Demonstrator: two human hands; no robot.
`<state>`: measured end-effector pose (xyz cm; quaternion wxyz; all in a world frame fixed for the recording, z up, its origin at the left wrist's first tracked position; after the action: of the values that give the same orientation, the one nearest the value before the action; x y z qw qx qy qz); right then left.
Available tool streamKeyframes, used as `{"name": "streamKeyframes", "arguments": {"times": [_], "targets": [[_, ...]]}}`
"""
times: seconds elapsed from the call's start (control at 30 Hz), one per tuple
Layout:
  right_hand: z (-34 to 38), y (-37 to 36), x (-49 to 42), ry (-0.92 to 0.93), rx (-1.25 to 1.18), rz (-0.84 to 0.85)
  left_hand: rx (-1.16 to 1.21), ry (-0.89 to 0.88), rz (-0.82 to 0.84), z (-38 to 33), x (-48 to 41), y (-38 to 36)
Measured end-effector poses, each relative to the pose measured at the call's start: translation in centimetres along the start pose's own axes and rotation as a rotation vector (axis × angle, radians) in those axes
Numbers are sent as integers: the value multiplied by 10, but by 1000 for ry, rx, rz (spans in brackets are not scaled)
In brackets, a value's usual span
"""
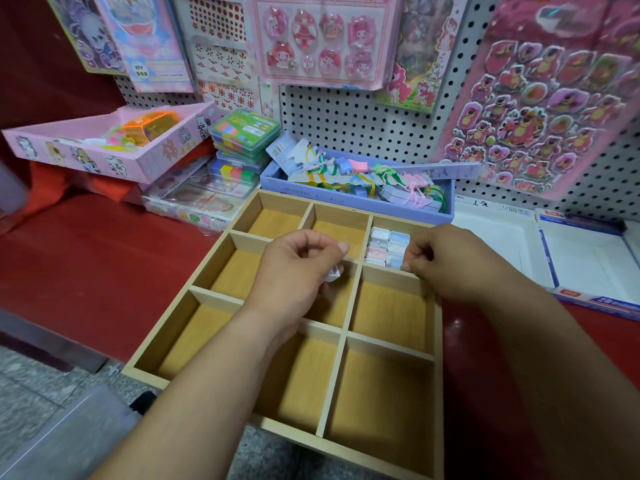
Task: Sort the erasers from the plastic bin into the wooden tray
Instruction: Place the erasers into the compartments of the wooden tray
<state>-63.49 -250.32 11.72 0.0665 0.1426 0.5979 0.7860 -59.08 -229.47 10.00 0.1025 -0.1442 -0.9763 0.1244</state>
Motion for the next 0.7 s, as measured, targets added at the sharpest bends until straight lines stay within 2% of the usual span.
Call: {"name": "streamKeyframes", "arguments": {"times": [0.43, 0.7], "targets": [[2, 1, 2, 40, -8, 17, -107, 17, 56, 5, -3, 2], [5, 1, 7, 29, 41, 60, -43, 85, 151, 4, -4, 3]]}}
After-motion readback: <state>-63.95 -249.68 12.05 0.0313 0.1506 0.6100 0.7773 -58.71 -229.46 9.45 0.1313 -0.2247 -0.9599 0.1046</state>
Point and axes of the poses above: each hand's wrist, its own x-axis away from the middle knuckle, its own y-axis out of the back of the hand, z = x × y, the point moved 4 cm from there along -x, towards the middle knuckle, and after that the axes turned 12 degrees about x, right-handed, at the moved point
